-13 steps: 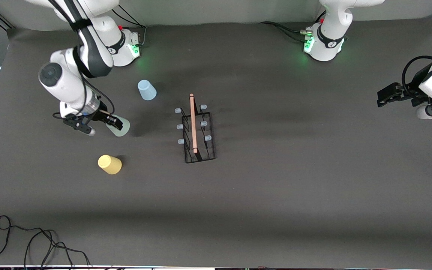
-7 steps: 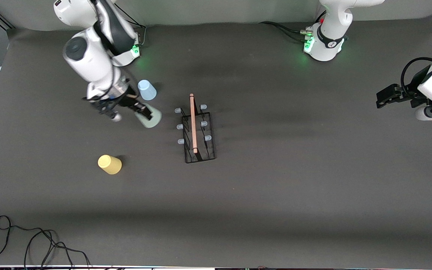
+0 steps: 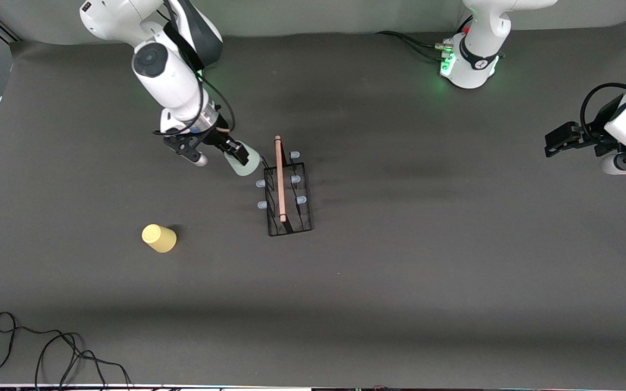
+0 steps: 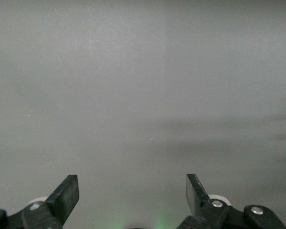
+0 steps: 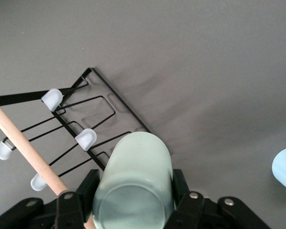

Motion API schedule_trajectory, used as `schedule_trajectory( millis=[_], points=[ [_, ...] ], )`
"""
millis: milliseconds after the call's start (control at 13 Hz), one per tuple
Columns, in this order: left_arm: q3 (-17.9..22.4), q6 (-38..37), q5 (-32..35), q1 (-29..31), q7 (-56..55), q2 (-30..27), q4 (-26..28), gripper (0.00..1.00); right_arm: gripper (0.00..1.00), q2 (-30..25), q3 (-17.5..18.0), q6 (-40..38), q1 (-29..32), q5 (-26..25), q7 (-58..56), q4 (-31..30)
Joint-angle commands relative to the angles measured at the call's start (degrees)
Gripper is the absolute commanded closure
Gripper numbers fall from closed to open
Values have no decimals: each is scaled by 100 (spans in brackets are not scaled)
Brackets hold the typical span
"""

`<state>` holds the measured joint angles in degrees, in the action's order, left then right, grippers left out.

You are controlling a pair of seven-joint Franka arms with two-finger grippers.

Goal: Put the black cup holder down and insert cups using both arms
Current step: 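Carry the pale green cup over the rack with the right gripper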

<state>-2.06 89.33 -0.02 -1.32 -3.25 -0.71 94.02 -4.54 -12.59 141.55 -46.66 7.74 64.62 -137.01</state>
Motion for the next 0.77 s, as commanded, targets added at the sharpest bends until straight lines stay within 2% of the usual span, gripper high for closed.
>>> schedule_trajectory(
  millis=[0,383,460,536,613,690],
  points=[
    [-14,58,89,-18,-44,-44,46,0,100,295,-33,162,-159,61,165,131],
    [-14,58,89,-18,-44,-52,46,0,100,691,20,470,-168,61,314,148],
    [-14,49,89,-9,-44,-52,46,0,71,761,20,470,-168,61,314,209],
    [-14,49,89,-18,-44,-52,46,0,24,831,20,470,-168,61,323,245],
    [-14,49,89,-18,-44,-52,38,0,0,841,20,470,-159,61,323,297],
    [-23,41,89,-18,-44,-61,37,0,0,841,20,461,-159,61,314,350]
  ],
)
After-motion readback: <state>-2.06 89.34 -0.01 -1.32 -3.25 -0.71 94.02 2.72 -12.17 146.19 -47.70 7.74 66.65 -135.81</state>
